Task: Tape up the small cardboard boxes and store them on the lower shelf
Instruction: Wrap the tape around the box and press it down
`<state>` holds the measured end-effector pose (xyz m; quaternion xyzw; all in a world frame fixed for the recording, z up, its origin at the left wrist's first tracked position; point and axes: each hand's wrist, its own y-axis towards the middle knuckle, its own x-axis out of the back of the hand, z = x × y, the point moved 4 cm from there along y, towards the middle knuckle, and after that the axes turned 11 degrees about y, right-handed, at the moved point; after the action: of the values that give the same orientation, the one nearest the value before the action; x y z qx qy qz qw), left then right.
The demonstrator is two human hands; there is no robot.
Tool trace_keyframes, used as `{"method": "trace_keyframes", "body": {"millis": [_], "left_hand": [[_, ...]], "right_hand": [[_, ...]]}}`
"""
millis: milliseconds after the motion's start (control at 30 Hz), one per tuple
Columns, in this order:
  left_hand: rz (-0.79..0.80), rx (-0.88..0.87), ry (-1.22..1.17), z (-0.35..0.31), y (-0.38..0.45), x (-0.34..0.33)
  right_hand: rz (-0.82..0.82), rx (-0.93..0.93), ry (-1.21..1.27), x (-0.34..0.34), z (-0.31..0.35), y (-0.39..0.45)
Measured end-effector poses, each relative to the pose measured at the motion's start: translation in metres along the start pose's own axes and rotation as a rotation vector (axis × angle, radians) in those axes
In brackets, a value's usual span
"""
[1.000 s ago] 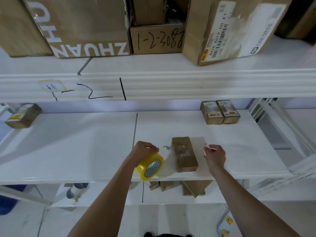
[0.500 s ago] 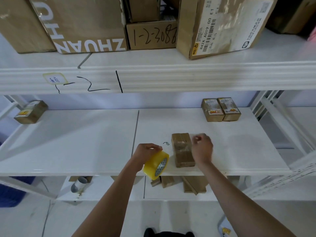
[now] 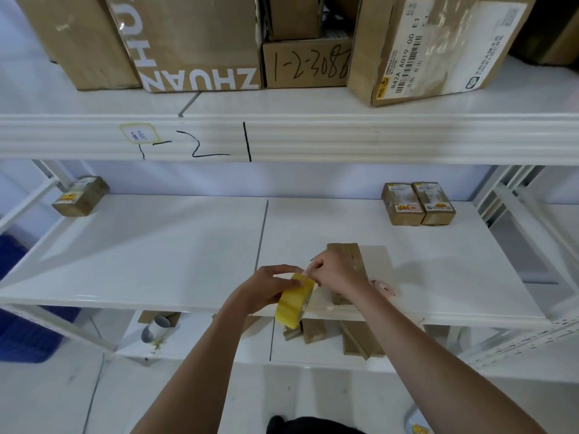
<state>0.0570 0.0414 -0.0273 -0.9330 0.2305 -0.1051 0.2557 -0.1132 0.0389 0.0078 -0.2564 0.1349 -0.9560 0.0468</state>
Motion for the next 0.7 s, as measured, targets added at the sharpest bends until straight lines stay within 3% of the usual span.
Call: {"method": "trace_keyframes", "body": {"millis": [167, 433, 600, 700], "left_hand": [[0.171, 0.035, 0.083, 0.017, -0.005, 0.004], [0.146, 0.132, 0.145, 0.044, -0.007, 0.001], [0.017, 0.201, 0.133, 0.066, -0.011, -0.001], [0.065, 0.187, 0.13, 0.074, -0.011, -0.003]], "right_hand": [[0.051, 0.067, -0.226, -0.01, 0.02, -0.004], [0.136, 0.093, -0.326, -0.031, 0.021, -0.018], [0.153, 0.095, -0.293, -0.041, 0.026, -0.021], [0.165, 0.08, -0.301, -0.044, 0.024, -0.02]]}}
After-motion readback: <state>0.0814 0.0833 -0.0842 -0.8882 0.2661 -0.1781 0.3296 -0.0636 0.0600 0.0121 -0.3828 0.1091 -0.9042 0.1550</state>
